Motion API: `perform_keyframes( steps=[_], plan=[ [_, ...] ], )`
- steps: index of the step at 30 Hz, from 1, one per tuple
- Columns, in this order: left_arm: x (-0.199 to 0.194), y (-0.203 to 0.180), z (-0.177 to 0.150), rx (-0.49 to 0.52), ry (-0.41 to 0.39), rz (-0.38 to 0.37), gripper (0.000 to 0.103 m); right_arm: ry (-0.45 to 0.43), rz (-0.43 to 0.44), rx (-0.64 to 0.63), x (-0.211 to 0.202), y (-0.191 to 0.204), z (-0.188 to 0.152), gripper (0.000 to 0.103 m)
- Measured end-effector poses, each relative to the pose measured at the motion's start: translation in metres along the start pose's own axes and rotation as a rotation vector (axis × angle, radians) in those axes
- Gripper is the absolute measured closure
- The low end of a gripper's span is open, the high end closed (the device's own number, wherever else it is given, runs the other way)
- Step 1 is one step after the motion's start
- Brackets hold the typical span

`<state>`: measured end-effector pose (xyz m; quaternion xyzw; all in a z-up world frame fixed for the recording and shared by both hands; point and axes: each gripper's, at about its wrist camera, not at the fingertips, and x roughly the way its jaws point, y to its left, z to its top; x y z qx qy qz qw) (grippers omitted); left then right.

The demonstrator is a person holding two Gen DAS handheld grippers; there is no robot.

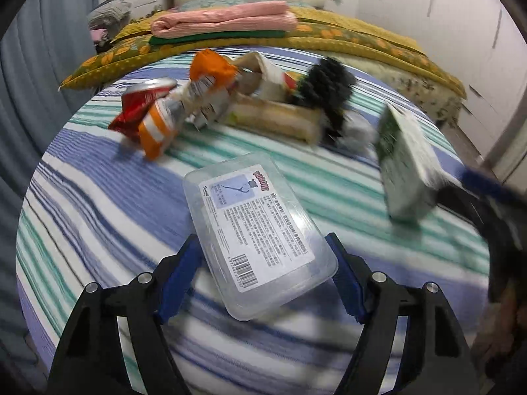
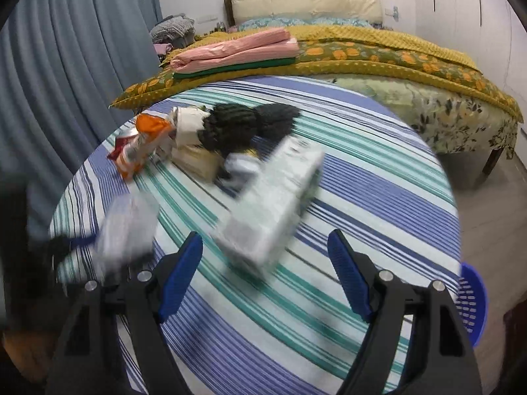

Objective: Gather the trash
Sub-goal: 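Grasp the clear plastic box with the left tool while the right tool grasps the milk carton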

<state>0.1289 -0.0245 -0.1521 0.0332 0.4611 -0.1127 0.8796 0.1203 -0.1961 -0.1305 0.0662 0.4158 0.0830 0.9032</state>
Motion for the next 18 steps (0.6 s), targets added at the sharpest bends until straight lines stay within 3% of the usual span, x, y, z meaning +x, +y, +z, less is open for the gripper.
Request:
perform_keyframes(
  steps=[2, 4, 6, 11, 18],
  plan=[
    [-0.004, -0.003, -0.006, 0.009, -0.006, -0.005, 0.027, 0.014, -0.014, 0.028, 0.012, 0.002, 0.009, 0.027],
    [-0.004, -0.003, -0.008, 0.023, -0.011, -0.006, 0.027, 0.031, -0.006, 0.07, 0.02, -0.008, 0.013, 0.048],
    [-0.003, 0.0, -0.009, 0.017, -0.006, -0.025, 0.026, 0.038, 0.039, 0.131, 0.019, -0.024, 0.012, 0.052],
    [-0.002, 0.002, -0.009, 0.012, -0.012, -0.04, 0.019, 0.008, 0.109, 0.308, 0.0, -0.081, -0.001, 0.053],
    [0.0, -0.001, -0.009, 0.011, -0.008, -0.039, 0.014, 0.026, 0.048, 0.397, -0.003, -0.134, -0.003, 0.051]
  ],
)
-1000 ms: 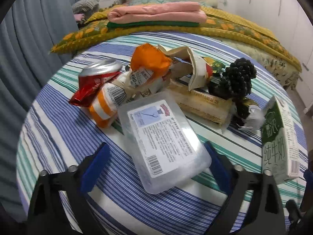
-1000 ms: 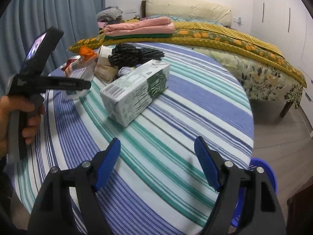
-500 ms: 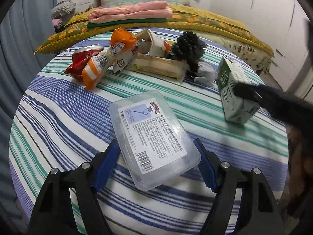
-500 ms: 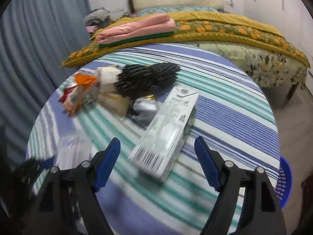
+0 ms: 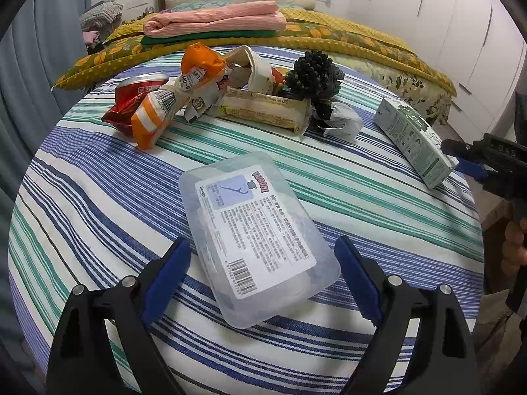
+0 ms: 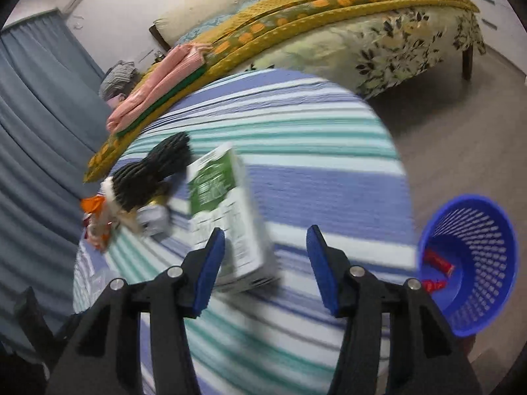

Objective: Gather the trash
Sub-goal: 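Grasp the clear plastic box with the left tool while the right tool grasps the milk carton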

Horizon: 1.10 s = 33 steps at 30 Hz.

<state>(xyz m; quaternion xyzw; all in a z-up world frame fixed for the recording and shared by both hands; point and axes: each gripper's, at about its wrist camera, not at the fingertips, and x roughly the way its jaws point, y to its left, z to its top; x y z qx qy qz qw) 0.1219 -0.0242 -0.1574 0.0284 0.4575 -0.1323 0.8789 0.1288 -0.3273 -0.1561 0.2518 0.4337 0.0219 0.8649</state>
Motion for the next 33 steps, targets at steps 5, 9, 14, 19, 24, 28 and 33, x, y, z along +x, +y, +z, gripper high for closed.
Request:
perform_keyframes(
  steps=[5, 9, 14, 19, 24, 28, 33],
  plan=[
    [-0.005, 0.008, 0.0, -0.022, 0.02, -0.052, 0.01, 0.016, -0.057, -0.169, -0.005, 0.022, 0.009, 0.018],
    [-0.006, 0.012, 0.006, -0.044, 0.034, -0.086, 0.008, 0.107, -0.143, -0.359, 0.018, 0.055, 0.014, 0.018],
    [0.005, 0.007, 0.016, -0.033, 0.064, 0.009, 0.008, 0.2, -0.241, -0.454, 0.053, 0.076, 0.022, 0.02],
    [0.009, 0.01, 0.023, -0.052, 0.098, 0.014, 0.026, 0.248, -0.247, -0.442, 0.058, 0.075, 0.024, 0.054],
    [0.002, 0.006, 0.018, -0.012, 0.057, 0.006, 0.031, 0.197, -0.194, -0.427, 0.031, 0.07, 0.018, 0.055],
    [-0.008, 0.0, 0.012, -0.012, 0.021, -0.054, 0.031, 0.168, -0.128, -0.407, 0.01, 0.065, 0.012, 0.055],
    [-0.015, -0.019, 0.008, 0.002, -0.001, -0.148, 0.039, 0.144, -0.076, -0.378, -0.01, 0.051, 0.001, 0.055]
  ],
)
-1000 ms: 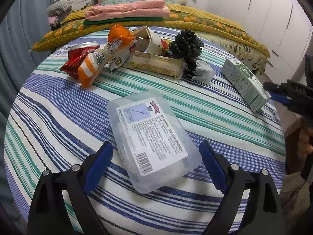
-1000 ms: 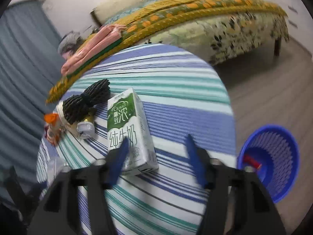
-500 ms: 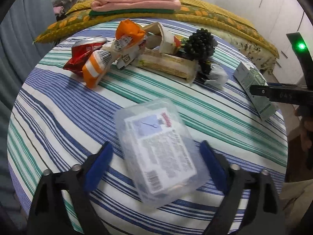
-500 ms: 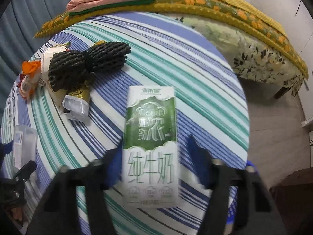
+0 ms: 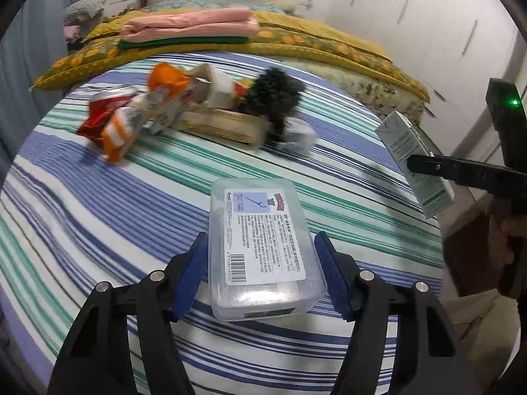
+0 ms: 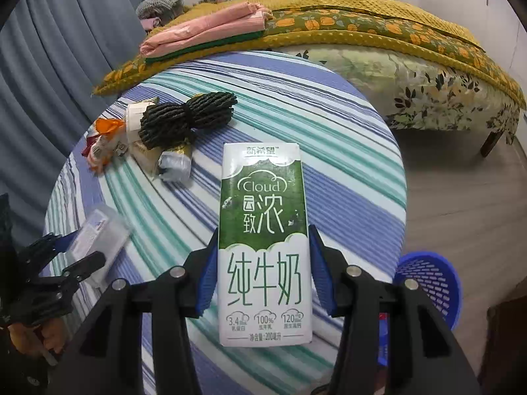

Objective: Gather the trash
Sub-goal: 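Grasp the clear plastic box with the left tool while the right tool grasps the milk carton, then drop the clear box from the left tool into the wastebasket while the right tool drops the milk carton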

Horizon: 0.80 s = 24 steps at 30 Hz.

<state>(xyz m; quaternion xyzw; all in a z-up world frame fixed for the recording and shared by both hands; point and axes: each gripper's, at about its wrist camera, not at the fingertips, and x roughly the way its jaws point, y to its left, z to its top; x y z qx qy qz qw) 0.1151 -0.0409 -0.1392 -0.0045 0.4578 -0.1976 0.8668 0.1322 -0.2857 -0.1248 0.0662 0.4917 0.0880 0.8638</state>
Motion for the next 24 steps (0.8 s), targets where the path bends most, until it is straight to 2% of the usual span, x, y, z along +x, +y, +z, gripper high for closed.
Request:
perform_keyframes(
  steps=[4, 12, 17, 21, 24],
  plan=[
    [0.011, -0.017, -0.003, 0.038, 0.024, 0.019, 0.039, 0.0, 0.01, 0.018, -0.004, -0.008, -0.012, 0.055],
    [0.023, -0.027, 0.001, 0.073, 0.066, 0.094, 0.036, 0.009, 0.01, -0.023, -0.006, -0.003, -0.027, 0.055],
    [0.028, -0.032, 0.006, 0.118, 0.062, 0.13, 0.041, 0.014, 0.021, 0.011, -0.005, -0.014, -0.03, 0.055],
    [0.024, -0.038, 0.012, 0.08, 0.044, 0.048, 0.042, -0.005, 0.049, 0.11, -0.018, -0.053, -0.034, 0.055],
    [0.019, -0.061, 0.018, 0.082, 0.02, -0.03, 0.042, -0.024, 0.017, 0.179, -0.03, -0.093, -0.04, 0.055]
  ],
)
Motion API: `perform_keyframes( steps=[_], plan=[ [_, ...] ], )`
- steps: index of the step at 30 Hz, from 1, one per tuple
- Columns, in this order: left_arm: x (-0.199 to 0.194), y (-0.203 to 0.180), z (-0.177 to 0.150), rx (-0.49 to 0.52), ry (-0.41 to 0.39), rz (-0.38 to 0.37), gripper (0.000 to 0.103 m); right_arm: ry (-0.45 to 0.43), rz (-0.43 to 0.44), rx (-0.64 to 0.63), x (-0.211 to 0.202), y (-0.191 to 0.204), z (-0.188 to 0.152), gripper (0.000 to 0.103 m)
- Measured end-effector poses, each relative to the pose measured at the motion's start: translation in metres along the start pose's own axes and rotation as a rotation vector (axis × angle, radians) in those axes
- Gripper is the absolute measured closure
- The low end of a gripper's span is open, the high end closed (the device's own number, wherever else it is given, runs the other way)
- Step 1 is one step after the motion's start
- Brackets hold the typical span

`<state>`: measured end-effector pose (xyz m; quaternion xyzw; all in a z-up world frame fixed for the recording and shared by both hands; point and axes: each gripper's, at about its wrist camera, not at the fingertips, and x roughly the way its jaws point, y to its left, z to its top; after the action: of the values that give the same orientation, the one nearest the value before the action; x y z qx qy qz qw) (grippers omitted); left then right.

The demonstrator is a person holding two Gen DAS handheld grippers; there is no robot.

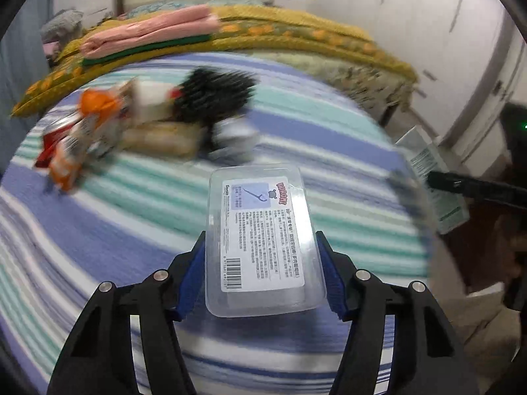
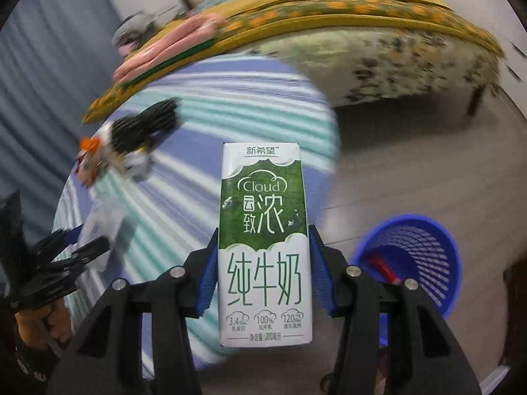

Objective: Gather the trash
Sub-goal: 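Drop the clear box from the left tool into the wastebasket while the right tool drops the milk carton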

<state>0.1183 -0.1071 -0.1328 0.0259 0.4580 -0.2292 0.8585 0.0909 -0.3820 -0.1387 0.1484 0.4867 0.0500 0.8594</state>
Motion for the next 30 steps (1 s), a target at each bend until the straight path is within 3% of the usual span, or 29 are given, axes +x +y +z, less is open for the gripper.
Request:
perform_keyframes(
  steps=[7, 11, 19, 25, 26, 27, 28, 30],
  plan=[
    [0.013, -0.095, 0.027, 0.088, 0.007, -0.199, 0.042, -0.014, -0.134, 0.144, -0.016, -0.1, -0.012, 0.055],
    [0.037, -0.161, 0.035, 0.165, 0.033, -0.268, 0.042, -0.014, -0.178, 0.224, -0.013, -0.149, -0.028, 0.055],
    [0.111, -0.252, 0.035, 0.263, 0.106, -0.299, 0.042, -0.009, -0.201, 0.34, -0.006, -0.205, -0.044, 0.055],
    [0.164, -0.282, 0.03, 0.294, 0.144, -0.3, 0.041, -0.033, -0.184, 0.413, -0.008, -0.23, -0.045, 0.053],
    [0.169, -0.284, 0.029, 0.297, 0.143, -0.306, 0.04, -0.04, -0.187, 0.424, -0.008, -0.234, -0.045, 0.052],
    [0.181, -0.287, 0.029, 0.301, 0.149, -0.305, 0.04, -0.047, -0.187, 0.438, -0.008, -0.238, -0.045, 0.039],
    [0.187, -0.29, 0.029, 0.301, 0.156, -0.296, 0.034, -0.057, -0.185, 0.453, -0.009, -0.241, -0.045, 0.033],
    [0.197, -0.29, 0.031, 0.283, 0.163, -0.276, 0.027, -0.074, -0.19, 0.472, -0.014, -0.245, -0.044, 0.033]
  ],
)
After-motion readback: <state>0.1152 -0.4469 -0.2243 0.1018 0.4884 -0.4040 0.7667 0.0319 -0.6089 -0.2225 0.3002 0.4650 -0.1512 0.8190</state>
